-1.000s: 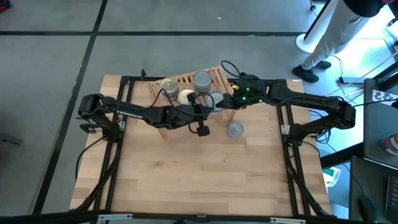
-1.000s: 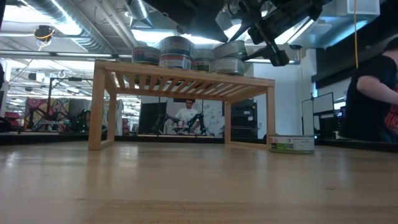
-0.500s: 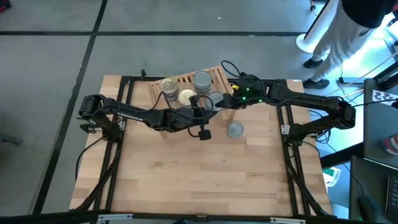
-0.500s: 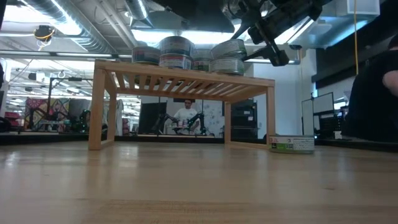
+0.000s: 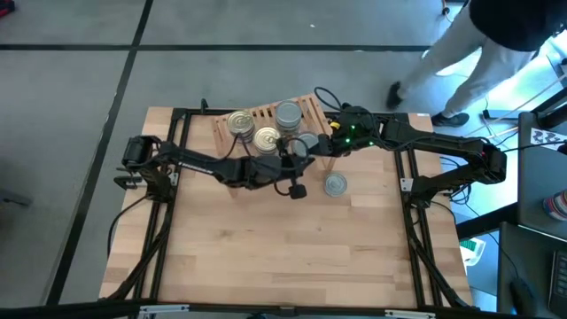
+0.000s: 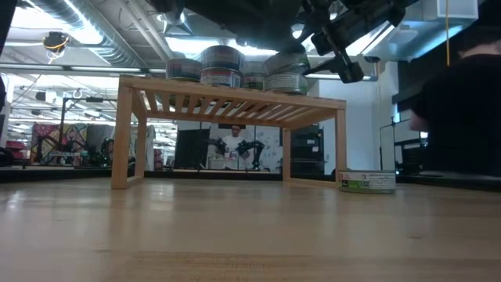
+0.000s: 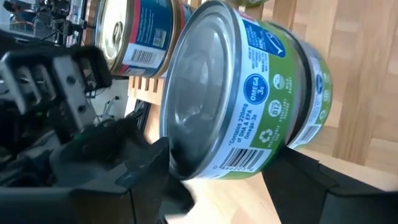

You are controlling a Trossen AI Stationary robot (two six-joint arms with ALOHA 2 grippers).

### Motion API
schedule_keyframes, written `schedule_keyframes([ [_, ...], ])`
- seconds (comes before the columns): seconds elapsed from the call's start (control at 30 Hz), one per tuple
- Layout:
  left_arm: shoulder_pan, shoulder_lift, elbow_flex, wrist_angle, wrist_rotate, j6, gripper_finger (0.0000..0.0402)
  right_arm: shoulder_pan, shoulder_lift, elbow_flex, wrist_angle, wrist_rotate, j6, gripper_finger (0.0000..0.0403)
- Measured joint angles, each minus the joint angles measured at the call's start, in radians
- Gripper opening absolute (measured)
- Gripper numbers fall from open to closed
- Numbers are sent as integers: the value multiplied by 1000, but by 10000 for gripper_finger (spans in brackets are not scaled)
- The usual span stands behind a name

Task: Stack canned seafood by type on shelf
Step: Stack the green tuna can on top of the green tuna can on the shelf

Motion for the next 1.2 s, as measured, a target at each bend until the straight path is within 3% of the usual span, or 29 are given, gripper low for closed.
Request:
schedule_keyframes([
  [0.93, -35, -3, 0, -55, -53, 16, 1, 0, -4, 0, 0, -216, 17, 244],
  [1.2, -86, -50, 0, -85, -61, 58, 1, 0, -77, 0, -27, -289, -103, 244],
])
